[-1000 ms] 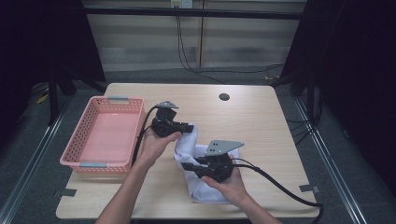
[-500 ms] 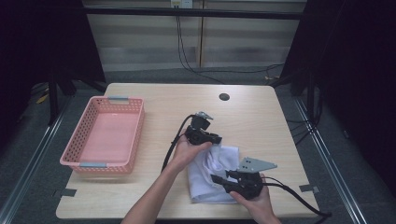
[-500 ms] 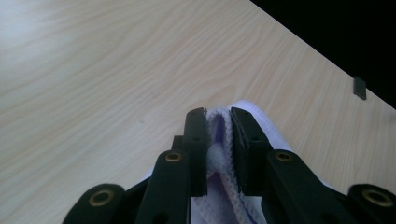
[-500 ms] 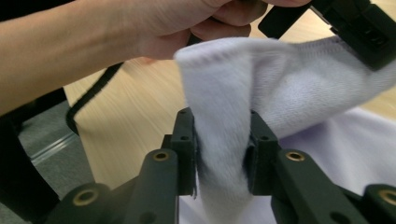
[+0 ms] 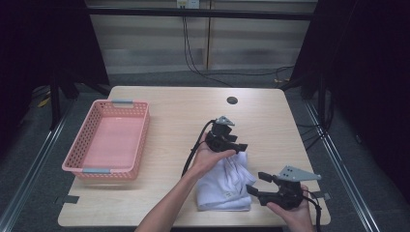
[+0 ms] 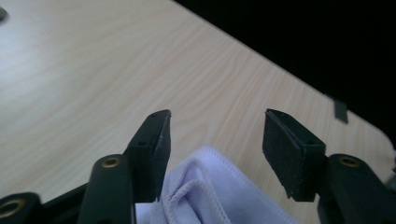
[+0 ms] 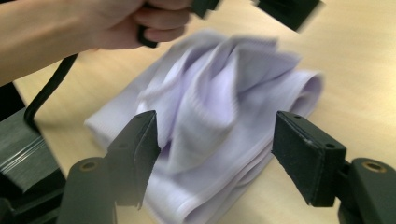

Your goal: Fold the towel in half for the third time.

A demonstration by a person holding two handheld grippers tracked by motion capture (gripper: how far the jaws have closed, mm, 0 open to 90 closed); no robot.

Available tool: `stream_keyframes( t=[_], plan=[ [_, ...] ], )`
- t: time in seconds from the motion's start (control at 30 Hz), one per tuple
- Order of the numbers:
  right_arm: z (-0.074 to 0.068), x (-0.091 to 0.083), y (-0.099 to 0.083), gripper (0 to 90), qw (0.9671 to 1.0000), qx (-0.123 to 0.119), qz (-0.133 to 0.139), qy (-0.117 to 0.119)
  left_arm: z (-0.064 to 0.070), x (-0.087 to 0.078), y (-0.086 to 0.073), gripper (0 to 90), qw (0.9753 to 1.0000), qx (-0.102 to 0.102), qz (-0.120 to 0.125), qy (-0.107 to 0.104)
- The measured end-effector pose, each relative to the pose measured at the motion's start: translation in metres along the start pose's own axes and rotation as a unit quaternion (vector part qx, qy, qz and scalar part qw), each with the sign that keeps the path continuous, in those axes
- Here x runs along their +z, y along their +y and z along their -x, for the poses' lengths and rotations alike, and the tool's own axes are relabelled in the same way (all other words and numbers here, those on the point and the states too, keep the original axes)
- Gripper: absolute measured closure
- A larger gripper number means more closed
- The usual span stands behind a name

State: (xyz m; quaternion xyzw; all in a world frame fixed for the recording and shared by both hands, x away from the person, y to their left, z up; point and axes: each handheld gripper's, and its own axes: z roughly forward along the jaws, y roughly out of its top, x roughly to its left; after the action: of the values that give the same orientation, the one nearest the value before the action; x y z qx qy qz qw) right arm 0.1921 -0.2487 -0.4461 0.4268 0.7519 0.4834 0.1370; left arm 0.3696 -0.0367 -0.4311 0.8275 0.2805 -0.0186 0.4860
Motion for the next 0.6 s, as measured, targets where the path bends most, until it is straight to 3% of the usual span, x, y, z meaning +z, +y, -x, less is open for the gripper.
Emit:
stream_keyframes(
  t=[0.1,0.17,0.27,0.33,0.4,0.47,0.53,0.57,0.6],
  plan=[
    [0.005,0.005,0.020,30.2,0.9998,-0.002,0.020,0.002,-0.001,-0.024,-0.001,37.7,0.9998,-0.001,0.017,0.004],
    [0.007,0.014,0.035,30.5,0.9998,-0.007,0.019,0.005,0.000,-0.038,-0.007,38.2,0.9998,0.004,0.005,0.020],
    [0.008,0.036,0.056,30.3,0.9999,-0.014,0.001,0.007,0.002,-0.059,-0.026,43.1,0.9994,0.012,-0.009,0.030],
    [0.008,0.056,0.063,28.5,0.9993,-0.019,-0.027,0.017,0.005,-0.070,-0.041,44.6,0.9990,0.012,-0.023,0.037],
    [0.004,0.070,0.061,29.5,0.9984,-0.023,-0.051,0.012,0.011,-0.080,-0.058,45.3,0.9992,0.010,-0.033,0.022],
    [0.001,0.082,0.054,30.2,0.9958,-0.035,-0.084,0.005,0.020,-0.087,-0.078,46.0,0.9980,0.027,-0.056,0.011],
    [0.000,0.085,0.045,42.5,0.9933,-0.029,-0.108,-0.028,0.029,-0.089,-0.096,47.5,0.9967,0.030,-0.075,-0.009],
    [0.002,0.085,0.040,51.4,0.9926,-0.028,-0.116,-0.020,0.033,-0.089,-0.104,47.2,0.9953,0.034,-0.089,-0.016],
    [0.004,0.082,0.035,69.9,0.9927,-0.027,-0.117,-0.019,0.036,-0.087,-0.109,46.2,0.9931,0.051,-0.105,-0.012]
  ],
)
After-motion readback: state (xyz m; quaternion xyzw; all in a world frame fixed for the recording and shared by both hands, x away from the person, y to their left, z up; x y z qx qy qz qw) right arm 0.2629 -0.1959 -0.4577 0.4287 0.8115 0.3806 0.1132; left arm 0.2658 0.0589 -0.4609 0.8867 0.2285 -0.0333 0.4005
